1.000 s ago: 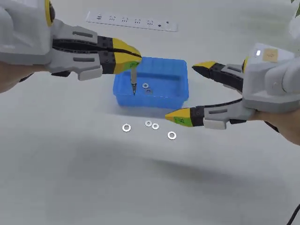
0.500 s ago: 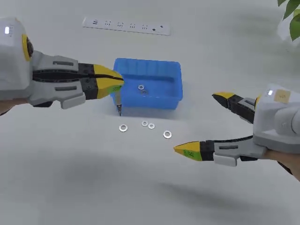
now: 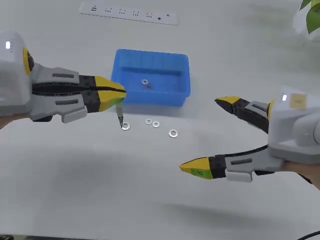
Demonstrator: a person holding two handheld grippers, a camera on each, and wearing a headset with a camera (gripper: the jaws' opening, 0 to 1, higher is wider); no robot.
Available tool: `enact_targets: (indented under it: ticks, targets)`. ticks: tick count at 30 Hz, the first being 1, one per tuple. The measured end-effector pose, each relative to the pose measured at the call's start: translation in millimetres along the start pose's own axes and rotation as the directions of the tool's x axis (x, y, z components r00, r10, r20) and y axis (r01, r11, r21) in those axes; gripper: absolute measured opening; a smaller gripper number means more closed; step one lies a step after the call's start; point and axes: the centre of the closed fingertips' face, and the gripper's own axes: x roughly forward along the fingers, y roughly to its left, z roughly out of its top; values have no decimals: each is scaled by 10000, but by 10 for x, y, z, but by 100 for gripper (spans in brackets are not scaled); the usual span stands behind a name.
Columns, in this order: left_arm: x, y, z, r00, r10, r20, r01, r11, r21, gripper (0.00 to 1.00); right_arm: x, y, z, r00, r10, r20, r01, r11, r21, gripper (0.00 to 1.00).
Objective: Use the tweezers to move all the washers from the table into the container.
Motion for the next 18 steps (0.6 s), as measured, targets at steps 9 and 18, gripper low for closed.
enact_targets:
  ticks: [9,18]
  targets:
    - [34,-4,-50,9998,-105,151,108,9997,-233,4,46,67,-22,9997,238,-104,-238,9997,-12,100]
    - [27,-5,-119,9999,-167,2,167,9996,-236,4,85,96,-44,9991,396,-171,-394,9992,115,100]
